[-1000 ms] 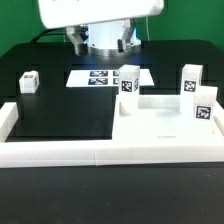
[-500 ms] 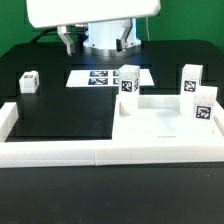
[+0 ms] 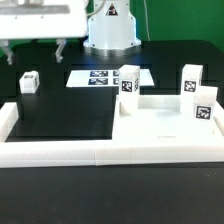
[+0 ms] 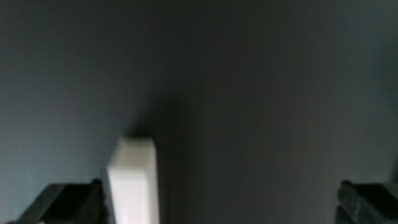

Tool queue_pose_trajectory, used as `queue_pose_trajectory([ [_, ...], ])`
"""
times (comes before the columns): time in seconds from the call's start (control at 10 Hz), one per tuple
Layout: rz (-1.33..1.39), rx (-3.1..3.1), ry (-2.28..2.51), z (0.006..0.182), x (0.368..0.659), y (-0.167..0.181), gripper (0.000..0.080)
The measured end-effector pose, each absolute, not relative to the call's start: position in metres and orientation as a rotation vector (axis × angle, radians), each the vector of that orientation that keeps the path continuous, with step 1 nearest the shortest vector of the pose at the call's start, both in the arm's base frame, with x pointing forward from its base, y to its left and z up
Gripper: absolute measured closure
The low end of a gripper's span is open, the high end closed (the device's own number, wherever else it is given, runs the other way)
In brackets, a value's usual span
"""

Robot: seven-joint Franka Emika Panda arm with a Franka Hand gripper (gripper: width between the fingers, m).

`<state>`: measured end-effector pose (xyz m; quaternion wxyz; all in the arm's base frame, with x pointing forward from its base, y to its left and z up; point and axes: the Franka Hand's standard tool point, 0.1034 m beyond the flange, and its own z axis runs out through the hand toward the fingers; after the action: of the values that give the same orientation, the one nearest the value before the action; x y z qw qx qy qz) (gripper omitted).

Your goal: Assemble square table

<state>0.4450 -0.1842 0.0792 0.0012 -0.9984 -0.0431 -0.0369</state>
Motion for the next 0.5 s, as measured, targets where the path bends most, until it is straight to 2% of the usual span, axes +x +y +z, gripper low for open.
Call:
queue_pose_trajectory([
  [0.1,-0.081,-3.146,-0.148,0.076,0.447,-0.199,0.0151],
  [0.3,0.072,-3.107,-0.117,0.075,0.450,-0.180,0.0151],
  [0.5,0.209,-3.085,-0.131,0.068,0.452,-0.177,0.0151],
])
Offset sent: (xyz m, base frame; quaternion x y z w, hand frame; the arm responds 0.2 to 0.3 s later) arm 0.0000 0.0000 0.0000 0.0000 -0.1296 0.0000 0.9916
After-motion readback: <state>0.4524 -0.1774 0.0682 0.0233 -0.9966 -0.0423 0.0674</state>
